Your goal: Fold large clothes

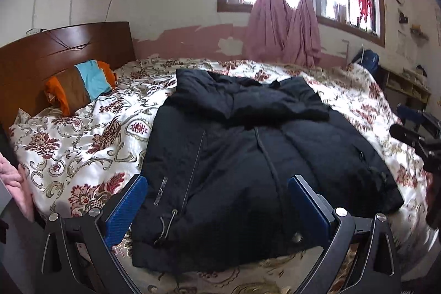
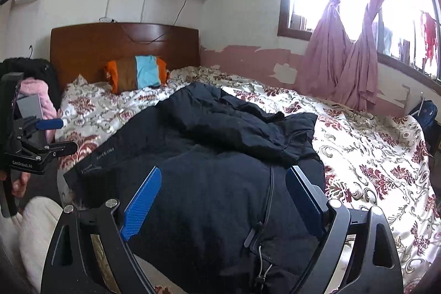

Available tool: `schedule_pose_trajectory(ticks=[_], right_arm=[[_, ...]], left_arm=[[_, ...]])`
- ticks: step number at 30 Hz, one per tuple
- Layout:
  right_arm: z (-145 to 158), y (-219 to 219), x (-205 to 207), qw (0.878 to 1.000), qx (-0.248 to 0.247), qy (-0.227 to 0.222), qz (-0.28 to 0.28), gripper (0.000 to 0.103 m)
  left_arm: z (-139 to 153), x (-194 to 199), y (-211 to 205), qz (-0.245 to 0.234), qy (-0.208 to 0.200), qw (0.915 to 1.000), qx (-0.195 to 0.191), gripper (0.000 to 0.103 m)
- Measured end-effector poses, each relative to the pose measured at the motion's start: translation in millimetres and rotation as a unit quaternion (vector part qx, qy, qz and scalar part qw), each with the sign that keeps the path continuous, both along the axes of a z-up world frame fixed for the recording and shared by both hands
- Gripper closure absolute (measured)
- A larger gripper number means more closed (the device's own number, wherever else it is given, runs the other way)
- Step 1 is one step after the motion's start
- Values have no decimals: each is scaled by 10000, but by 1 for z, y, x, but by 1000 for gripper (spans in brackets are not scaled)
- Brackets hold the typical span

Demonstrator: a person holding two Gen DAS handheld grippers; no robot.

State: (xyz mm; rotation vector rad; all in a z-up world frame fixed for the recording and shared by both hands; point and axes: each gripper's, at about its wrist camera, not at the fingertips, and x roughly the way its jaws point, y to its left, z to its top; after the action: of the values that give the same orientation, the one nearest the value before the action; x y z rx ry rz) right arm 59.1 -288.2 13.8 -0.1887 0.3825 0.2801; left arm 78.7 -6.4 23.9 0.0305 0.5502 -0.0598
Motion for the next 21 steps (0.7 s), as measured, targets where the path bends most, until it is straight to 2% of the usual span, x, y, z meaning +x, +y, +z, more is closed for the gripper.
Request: schedule_pose_trajectory(ticks=[9,14,17,21], right_arm=[[-39,7,-1,9980,-363,481,194,14],[-64,11,-4,9942,-609,837,294,14],[-80,17,-12,9905,-941,927,392,14],[-95,26,-22,9831,-1496,938,483,15]], left_arm=[[-32,-15,-3,-299,405,9968,622,0],[-47,-25,1,-480,691,9941,680,0],[-54,-25,3,-476,851,9925,738,0],[-70,-19,-2,-539,1255,9848,1076,0]])
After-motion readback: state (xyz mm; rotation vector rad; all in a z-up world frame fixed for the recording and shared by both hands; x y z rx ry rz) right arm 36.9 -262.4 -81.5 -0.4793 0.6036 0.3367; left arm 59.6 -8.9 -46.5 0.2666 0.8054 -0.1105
